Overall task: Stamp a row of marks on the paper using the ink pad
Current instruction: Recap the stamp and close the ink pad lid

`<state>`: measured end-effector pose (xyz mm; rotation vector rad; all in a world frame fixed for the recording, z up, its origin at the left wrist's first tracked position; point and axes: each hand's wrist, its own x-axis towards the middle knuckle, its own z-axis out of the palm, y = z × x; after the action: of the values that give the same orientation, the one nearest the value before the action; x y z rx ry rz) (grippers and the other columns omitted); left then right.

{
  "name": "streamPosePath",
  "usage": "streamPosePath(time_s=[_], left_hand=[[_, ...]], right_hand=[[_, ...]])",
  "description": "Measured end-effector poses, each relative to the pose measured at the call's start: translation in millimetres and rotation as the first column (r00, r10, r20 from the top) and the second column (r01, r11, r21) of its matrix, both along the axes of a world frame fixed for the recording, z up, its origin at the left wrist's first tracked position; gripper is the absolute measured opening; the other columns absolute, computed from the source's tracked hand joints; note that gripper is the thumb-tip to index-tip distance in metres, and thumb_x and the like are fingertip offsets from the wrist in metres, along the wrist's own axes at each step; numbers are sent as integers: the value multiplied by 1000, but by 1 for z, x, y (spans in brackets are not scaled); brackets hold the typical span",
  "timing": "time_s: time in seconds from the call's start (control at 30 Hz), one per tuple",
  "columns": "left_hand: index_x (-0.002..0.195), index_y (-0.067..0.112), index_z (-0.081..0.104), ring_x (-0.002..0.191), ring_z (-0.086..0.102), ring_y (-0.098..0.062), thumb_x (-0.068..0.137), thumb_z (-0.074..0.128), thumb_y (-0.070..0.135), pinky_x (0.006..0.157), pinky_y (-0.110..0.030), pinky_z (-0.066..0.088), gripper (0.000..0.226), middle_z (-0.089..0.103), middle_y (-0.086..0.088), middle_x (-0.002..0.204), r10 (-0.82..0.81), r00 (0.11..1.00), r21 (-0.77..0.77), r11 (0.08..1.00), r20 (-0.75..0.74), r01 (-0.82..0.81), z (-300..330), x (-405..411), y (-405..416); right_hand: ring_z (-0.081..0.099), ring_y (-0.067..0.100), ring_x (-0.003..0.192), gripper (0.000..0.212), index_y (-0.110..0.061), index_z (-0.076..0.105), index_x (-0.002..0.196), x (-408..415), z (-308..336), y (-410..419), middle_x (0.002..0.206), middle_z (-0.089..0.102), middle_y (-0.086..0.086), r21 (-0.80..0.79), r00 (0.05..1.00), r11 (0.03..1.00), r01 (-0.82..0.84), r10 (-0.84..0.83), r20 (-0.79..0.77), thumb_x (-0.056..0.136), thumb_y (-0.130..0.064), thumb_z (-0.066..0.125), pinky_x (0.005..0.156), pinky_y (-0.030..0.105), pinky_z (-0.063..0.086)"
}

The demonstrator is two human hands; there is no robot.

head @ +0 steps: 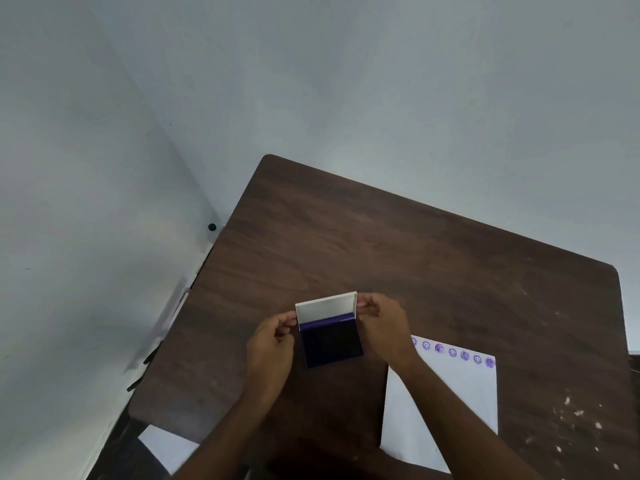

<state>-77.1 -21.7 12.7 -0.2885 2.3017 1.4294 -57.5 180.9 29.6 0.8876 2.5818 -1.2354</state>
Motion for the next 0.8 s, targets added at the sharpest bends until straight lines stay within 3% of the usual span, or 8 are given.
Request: streamPosePath(time_s=[0.2,0.37,0.43,0.53,0.63,0.7,0.77,0.8], left_hand=[[104,22,70,91,64,3,87,52,-2,86,-26,53,35,70,14,97,-6,999,-8,1000,-37,6,5,19,-6],[101,22,72,89,65,6,88,49,0,88,-26,54,35,72,15,93,-20,1000,-7,1000,19,20,1,30,-5],[98,21,74,88,66,3,87,50,1,87,-27,55,33,73,13,92,-21,999,-25,999,32,21,-1,32,-5],[93,27,75,79,65,8,86,56,14,76,-16,52,24,74,16,87,-32,998,-108,993,55,38,-4,32,-4],[85,29,76,67,60,17,83,63,27,55,0,39,13,72,20,74,-69,996,-202,976,57,79,-4,30,-3],[82,26,77,62,60,15,83,67,32,51,-2,39,12,72,18,71,-91,994,-247,964,52,101,-3,26,-1],[80,25,77,60,62,8,82,68,39,53,-10,44,17,74,15,73,-90,993,-279,954,72,107,-4,21,0],[77,24,77,60,63,5,82,69,41,56,-17,48,19,74,13,71,-85,993,-290,951,85,106,-5,18,1]], right_hand=[[68,22,81,18,-6,75,97,20,-8,9,90,75,13,-35,985,988,151,-147,91,91,-12,59,78,41,58],[70,16,80,16,-8,77,92,33,-10,6,96,76,8,-66,980,983,171,-162,118,91,-15,62,73,33,61],[70,18,83,17,-6,76,92,33,-12,4,98,76,10,-83,978,982,167,-155,138,91,-15,62,76,36,60],[70,21,79,21,-4,75,84,33,-12,3,91,75,12,-86,971,983,161,-142,190,90,-19,61,76,39,59],[67,29,73,22,-15,67,65,34,-9,-1,71,70,8,-94,974,987,132,-111,195,84,-20,57,68,38,55],[66,27,74,20,-16,65,66,32,-8,-4,75,70,9,-67,972,995,77,-60,227,84,-20,58,71,38,55],[65,16,72,18,-12,65,75,26,-11,-6,90,73,8,5,953,1000,26,-26,302,88,-23,63,68,26,55],[63,11,69,20,-12,62,74,23,-13,-7,94,73,8,13,944,997,81,-81,319,88,-26,66,63,20,51]])
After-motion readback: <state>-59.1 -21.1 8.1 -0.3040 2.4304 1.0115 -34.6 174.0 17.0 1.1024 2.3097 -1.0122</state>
